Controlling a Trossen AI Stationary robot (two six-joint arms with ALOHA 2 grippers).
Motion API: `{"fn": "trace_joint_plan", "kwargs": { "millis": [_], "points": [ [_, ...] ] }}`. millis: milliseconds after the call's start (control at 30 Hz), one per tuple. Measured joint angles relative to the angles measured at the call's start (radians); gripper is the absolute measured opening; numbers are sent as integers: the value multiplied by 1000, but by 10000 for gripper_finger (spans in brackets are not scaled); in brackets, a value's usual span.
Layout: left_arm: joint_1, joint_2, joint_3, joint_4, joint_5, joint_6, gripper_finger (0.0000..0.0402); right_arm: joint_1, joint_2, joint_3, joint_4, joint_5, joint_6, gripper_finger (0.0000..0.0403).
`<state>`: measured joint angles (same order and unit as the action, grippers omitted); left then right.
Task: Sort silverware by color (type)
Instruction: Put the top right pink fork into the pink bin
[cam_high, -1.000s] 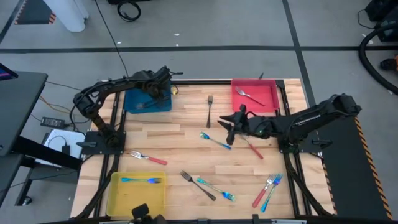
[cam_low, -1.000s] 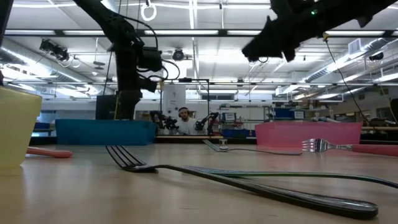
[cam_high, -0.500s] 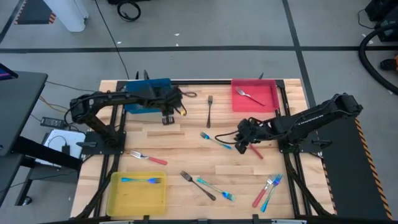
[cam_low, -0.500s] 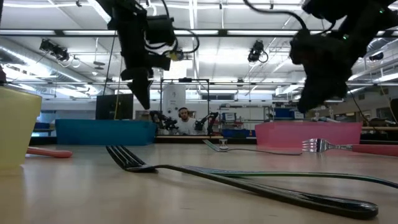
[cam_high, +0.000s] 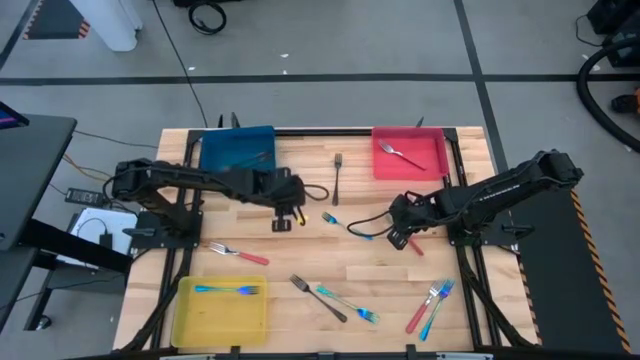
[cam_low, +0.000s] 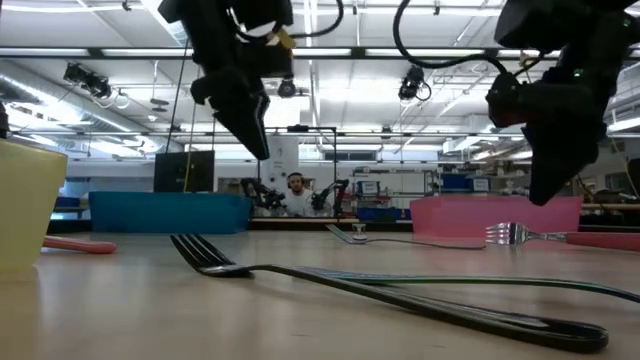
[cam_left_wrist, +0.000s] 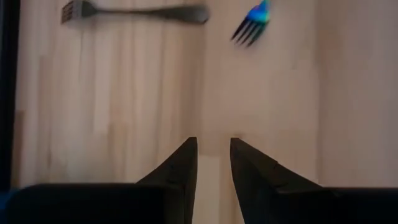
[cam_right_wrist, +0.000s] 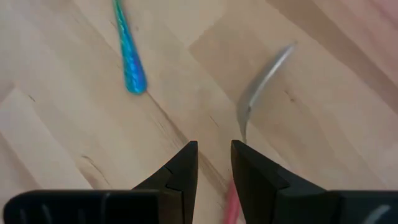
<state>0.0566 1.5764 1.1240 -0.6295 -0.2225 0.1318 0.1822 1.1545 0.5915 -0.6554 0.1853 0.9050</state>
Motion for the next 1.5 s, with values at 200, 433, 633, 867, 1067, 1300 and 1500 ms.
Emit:
{"fn": "trace_joint_plan", "kwargs": {
  "millis": [200, 433, 633, 867, 1067, 1300, 1500],
  "points": [
    [-80, 0, 0, 85, -1, -69, 96, 0, 40, -3, -11, 1, 16, 104],
    [-137, 0, 0, 154, -1, -68, 96, 0, 114, -34, -10, 23, 12, 104],
    [-146, 0, 0, 161, -1, -73, 96, -2, 177, -55, 35, 18, 9, 104],
    [-146, 0, 0, 143, -1, -87, 96, -1, 212, -56, 44, 1, 8, 72],
    [-146, 0, 0, 126, -1, -87, 96, -2, 165, -63, 49, 19, 40, 35],
    [-146, 0, 0, 125, -1, -87, 96, -13, 110, -65, 44, 26, 25, 35],
    [-146, 0, 0, 131, -1, -87, 96, -85, 56, -1, -44, 86, -58, 35]
  ]
}}
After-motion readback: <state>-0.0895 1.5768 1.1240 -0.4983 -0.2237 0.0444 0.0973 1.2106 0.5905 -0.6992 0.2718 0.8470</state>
